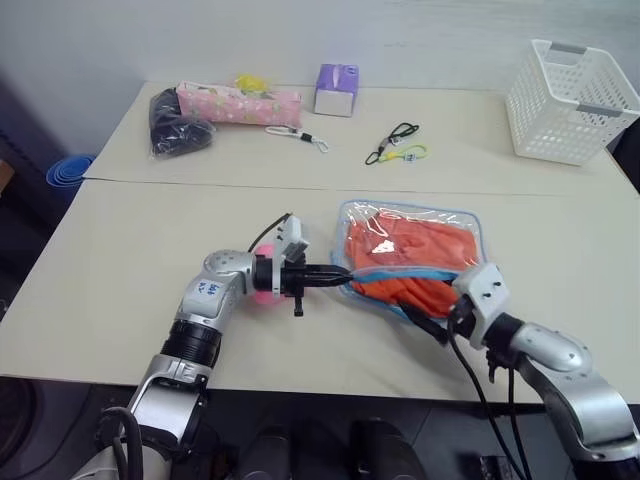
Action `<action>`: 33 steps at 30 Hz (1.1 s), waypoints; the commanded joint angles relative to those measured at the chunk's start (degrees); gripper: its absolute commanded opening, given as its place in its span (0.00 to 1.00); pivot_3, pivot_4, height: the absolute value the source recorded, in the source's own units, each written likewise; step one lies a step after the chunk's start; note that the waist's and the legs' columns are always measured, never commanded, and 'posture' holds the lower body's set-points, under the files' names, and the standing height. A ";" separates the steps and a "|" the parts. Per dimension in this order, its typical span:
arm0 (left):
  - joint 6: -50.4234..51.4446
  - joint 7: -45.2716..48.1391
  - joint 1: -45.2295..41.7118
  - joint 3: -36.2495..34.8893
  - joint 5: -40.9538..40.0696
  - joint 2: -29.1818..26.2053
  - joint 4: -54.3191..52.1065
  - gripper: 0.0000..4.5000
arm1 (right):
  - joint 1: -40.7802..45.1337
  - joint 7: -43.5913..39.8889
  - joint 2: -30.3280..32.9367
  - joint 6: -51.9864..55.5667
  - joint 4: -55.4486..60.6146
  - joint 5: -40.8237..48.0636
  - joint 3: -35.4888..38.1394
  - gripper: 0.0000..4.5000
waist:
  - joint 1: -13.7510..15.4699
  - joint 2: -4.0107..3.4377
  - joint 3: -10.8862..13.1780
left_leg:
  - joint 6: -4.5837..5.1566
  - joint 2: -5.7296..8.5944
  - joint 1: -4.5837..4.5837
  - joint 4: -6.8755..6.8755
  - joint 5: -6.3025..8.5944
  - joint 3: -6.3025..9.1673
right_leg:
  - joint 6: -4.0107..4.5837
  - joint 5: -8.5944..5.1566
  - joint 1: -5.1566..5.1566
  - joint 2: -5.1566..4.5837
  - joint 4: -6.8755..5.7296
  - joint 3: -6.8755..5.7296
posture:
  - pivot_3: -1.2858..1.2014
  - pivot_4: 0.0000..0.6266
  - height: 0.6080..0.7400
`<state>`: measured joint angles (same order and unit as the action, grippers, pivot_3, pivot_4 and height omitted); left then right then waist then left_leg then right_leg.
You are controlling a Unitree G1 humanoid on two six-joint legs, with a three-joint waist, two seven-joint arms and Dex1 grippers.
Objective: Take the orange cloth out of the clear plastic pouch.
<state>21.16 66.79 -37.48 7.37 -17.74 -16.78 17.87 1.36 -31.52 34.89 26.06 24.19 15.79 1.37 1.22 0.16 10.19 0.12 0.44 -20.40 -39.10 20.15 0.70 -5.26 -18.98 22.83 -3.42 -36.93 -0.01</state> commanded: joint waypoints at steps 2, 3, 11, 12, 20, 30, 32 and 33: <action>-0.50 -0.65 0.27 -0.59 -0.88 -0.44 -2.15 0.00 | 3.58 -1.75 2.00 0.67 -2.29 -5.00 -5.38 1.00 | -0.05 0.00 0.00 | 0.01 0.00 0.00 0.00 0.00 0.00 | 0.00 0.00 0.00 0.00 0.00 0.00 | 0.52 0.24 1.00; -0.60 -0.79 0.32 -0.57 -0.86 -0.44 -2.17 0.00 | 4.32 -2.74 2.79 0.44 -3.00 -6.07 -6.66 1.00 | -0.06 0.00 0.00 | 0.01 0.00 0.00 0.00 0.00 -0.01 | 0.00 0.00 0.00 0.00 0.01 0.00 | 0.52 0.24 1.00; -1.58 -1.04 0.06 -0.74 -0.78 -0.51 -1.26 0.00 | 12.10 -0.28 3.94 -0.12 -13.12 -15.87 -11.30 1.00 | -0.56 0.07 -0.04 | 0.01 0.00 0.03 -0.02 -0.02 -0.02 | 0.00 0.00 -0.03 0.00 -0.02 0.00 | 0.52 0.24 1.00; -1.84 -0.92 0.05 -0.66 -0.71 -0.52 -0.99 0.00 | 13.23 0.25 3.40 -1.19 -14.82 -16.59 -11.72 1.00 | -0.66 0.11 -0.06 | 0.01 0.00 0.06 -0.03 -0.04 -0.01 | 0.00 0.00 -0.05 0.00 -0.04 0.00 | 0.52 0.24 1.00; -2.53 -0.21 -0.75 -0.58 -1.05 -0.24 -0.67 0.00 | 12.87 -0.61 -1.50 0.23 -16.01 -14.44 -11.51 0.57 | -1.30 0.21 -0.13 | -0.04 0.00 0.13 -0.03 -0.09 0.04 | 0.00 0.00 -0.15 -0.03 -0.09 -0.01 | 0.52 0.24 1.00; -6.56 -0.50 -2.21 -1.23 0.08 -0.97 3.72 0.00 | 14.14 -3.50 -3.33 -4.27 -15.27 -8.70 -6.17 0.01 | -1.18 0.21 -0.12 | -0.04 0.01 0.08 -0.03 -0.09 0.10 | 0.00 0.00 -0.11 -0.05 -0.07 -0.06 | 0.52 0.24 1.00; -7.10 -0.73 -2.33 -1.41 0.13 -1.10 4.21 0.00 | 13.09 -4.41 -3.90 -2.89 -13.45 -5.48 -3.49 0.01 | -1.12 0.21 -0.12 | -0.04 0.01 -0.03 -0.02 -0.09 0.14 | 0.00 0.00 -0.01 -0.05 -0.06 -0.11 | 0.52 0.24 1.00; -7.40 -0.84 -2.34 -1.51 0.15 -1.19 4.46 0.00 | 12.14 -5.78 -3.64 -0.40 -11.90 -2.88 -2.33 0.06 | -1.10 0.21 -0.12 | -0.04 0.01 -0.05 -0.02 -0.09 0.16 | 0.00 0.00 0.00 -0.05 -0.06 -0.14 | 0.52 0.24 1.00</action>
<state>14.84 66.15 -39.13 7.19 -17.59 -17.21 22.50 14.31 -36.02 31.01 23.60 9.14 9.42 -4.42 0.13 0.37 10.07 0.09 0.46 -20.48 -39.10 20.07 0.86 -5.26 -18.98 22.84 -3.48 -36.97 -0.17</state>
